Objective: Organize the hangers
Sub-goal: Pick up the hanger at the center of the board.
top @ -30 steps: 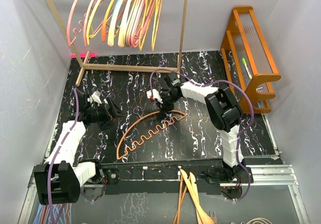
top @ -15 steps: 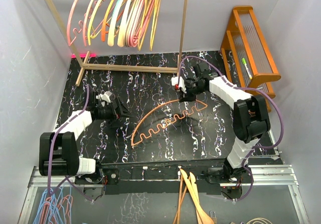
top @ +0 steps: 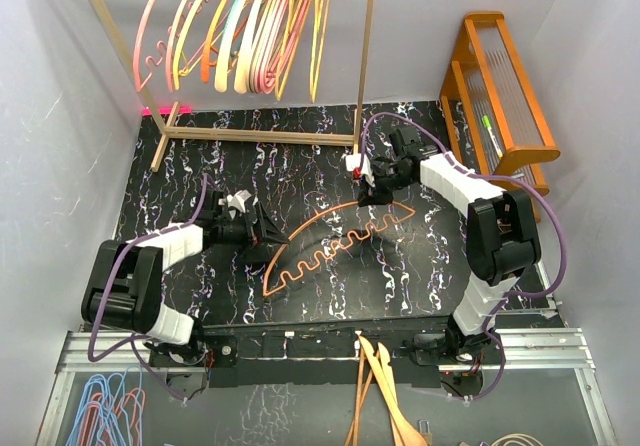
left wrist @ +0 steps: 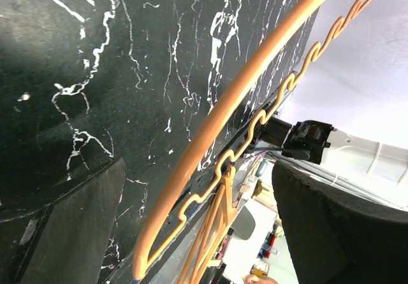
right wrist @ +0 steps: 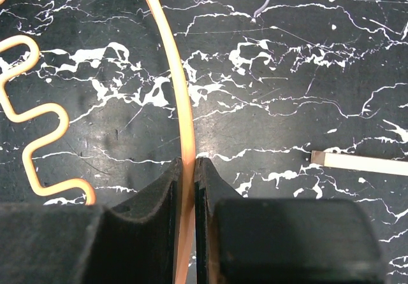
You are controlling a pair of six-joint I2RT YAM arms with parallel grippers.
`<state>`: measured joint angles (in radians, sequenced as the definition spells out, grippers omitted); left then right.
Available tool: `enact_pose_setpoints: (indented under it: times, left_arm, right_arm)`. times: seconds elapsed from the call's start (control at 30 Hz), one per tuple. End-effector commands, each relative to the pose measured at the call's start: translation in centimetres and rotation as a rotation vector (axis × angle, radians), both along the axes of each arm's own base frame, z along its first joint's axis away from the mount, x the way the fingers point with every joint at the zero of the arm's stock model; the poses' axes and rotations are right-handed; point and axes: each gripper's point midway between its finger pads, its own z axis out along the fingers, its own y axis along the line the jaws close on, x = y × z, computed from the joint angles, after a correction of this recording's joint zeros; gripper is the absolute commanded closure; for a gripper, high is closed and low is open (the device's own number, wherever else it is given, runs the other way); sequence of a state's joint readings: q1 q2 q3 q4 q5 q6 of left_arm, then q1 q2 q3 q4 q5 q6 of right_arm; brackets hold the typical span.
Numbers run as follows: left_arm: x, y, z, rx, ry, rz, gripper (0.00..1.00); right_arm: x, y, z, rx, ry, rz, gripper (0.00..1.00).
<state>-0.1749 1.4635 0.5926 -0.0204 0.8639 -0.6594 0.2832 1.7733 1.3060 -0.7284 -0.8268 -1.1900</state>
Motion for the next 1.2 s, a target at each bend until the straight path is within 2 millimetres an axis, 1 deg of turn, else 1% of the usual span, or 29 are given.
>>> enact_pose_setpoints:
  times: [0.0, 0.13, 0.2, 0.37, 0.43, 0.57, 0.67, 0.77, 0.87, 0.9, 0.93, 1.07, 1.13, 1.17]
  left_arm:
    - [-0.4, -0.7, 1.5, -0.044, -0.038, -0.009, 0.03]
    - [-1.2, -1.2, 1.9, -0.083, -0.035, -0.008, 0.03]
    - [-1.6, -1.4, 2.4, -0.115, -0.042, -0.002, 0.05]
    - [-2.6, -1.4, 2.0, -0.121, -0.036, -0.004, 0.08]
    - [-2.7, -1.5, 2.2, -0.131, -0.04, -0.005, 0.1]
    - [-2.4, -1.8, 2.7, -0.146, -0.057, -0.011, 0.19]
    - [-2.3, -2.0, 2.8, -0.158, -0.053, -0.016, 0.35]
    - [-2.4, -2.3, 2.9, -0.174, -0.044, -0.021, 0.58]
    - [-2.5, -2.5, 2.9, -0.182, -0.043, -0.026, 0.75]
    - [-2.5, -2.6, 2.9, -0.183, -0.045, -0.027, 0.84]
    - [-2.3, -2.6, 3.0, -0.181, -0.05, -0.025, 0.99]
    - [-1.8, -2.6, 3.4, -0.16, -0.09, -0.013, 1.0]
    - [-1.5, -2.4, 3.9, -0.127, -0.117, -0.006, 1.0]
    - [-1.0, -2.2, 4.5, -0.097, -0.149, -0.004, 1.0]
  right_arm:
    - [1.8, 0.4, 3.9, 0.087, -0.106, -0.008, 0.92]
    - [2.8, 0.0, 4.2, 0.087, -0.126, -0.045, 0.92]
    - [3.4, -0.2, 4.4, 0.093, -0.134, -0.066, 0.92]
    - [4.2, -0.4, 5.1, 0.118, -0.147, -0.093, 0.92]
    - [4.4, -0.5, 5.1, 0.118, -0.15, -0.096, 0.92]
    - [4.4, -0.5, 4.8, 0.115, -0.145, -0.097, 0.92]
    - [4.5, -0.6, 4.6, 0.11, -0.148, -0.102, 0.92]
    - [4.6, -0.7, 4.2, 0.102, -0.152, -0.108, 0.92]
    - [4.6, -0.8, 4.1, 0.102, -0.153, -0.109, 0.92]
    - [4.5, -0.8, 4.1, 0.104, -0.154, -0.109, 0.92]
    - [4.4, -0.8, 3.9, 0.105, -0.15, -0.109, 0.92]
    - [4.1, -0.6, 3.6, 0.121, -0.133, -0.12, 0.92]
    - [3.8, -0.6, 3.5, 0.135, -0.109, -0.136, 0.92]
    - [3.8, -0.4, 3.6, 0.145, -0.105, -0.142, 0.92]
